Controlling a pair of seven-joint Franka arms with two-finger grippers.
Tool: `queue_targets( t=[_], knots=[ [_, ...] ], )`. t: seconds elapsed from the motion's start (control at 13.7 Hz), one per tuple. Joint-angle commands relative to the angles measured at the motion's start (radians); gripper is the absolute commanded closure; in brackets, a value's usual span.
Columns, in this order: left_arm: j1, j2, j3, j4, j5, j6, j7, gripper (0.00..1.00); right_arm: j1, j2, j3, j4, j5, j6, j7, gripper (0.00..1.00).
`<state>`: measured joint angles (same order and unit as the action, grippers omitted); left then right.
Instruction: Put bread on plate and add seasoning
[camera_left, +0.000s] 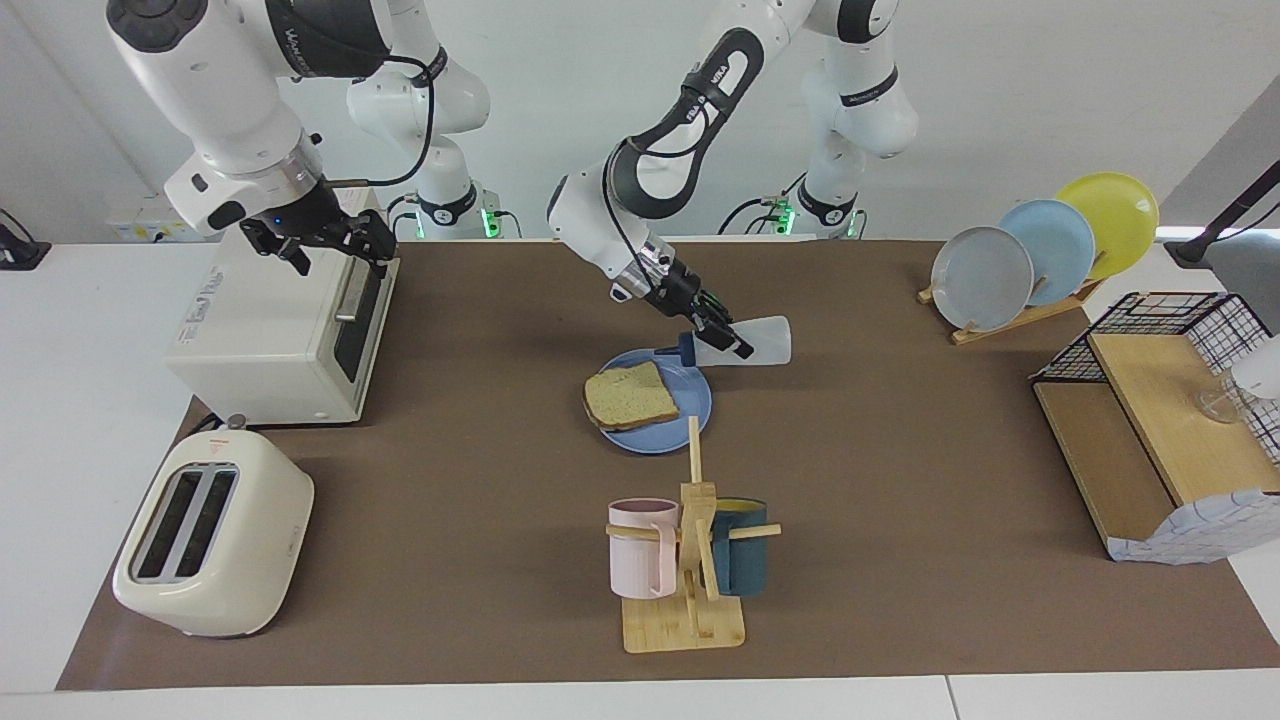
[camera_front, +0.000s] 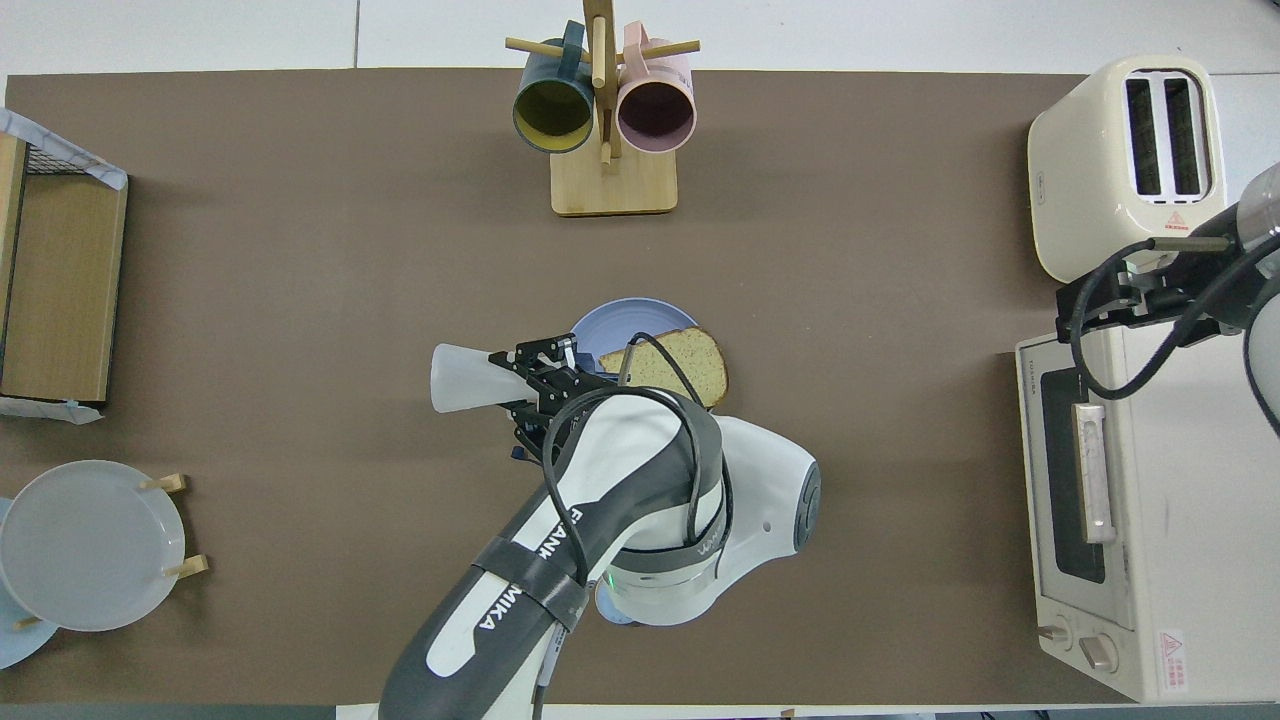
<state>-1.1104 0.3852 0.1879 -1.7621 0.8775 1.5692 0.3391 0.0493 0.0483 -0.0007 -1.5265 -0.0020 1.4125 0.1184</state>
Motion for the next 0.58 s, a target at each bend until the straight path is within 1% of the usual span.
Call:
queue_targets(
  t=[0.0,0.15,0.36,0.51],
  knots=[
    [-0.026,0.006,0.012,-0.028,0.095,-0.032,0.018,1.0,-0.017,-0.022,0.007,-0.026,0.017,0.006,-0.033,0.0],
    [-0.034,0.108,0.013,0.015,0.161,-0.034,0.018,1.0,-0.017,-0.022,0.007,-0.026,0.017,0.006,-0.033,0.0],
    [-0.019,0.121,0.015,0.048,0.221,-0.031,0.02,1.0,-0.017,-0.022,0.007,-0.026,0.019,0.006,-0.033,0.0],
    [-0.037,0.122,0.012,0.052,0.219,-0.037,0.02,1.0,-0.019,-0.022,0.007,-0.026,0.019,0.006,-0.033,0.0]
  ],
)
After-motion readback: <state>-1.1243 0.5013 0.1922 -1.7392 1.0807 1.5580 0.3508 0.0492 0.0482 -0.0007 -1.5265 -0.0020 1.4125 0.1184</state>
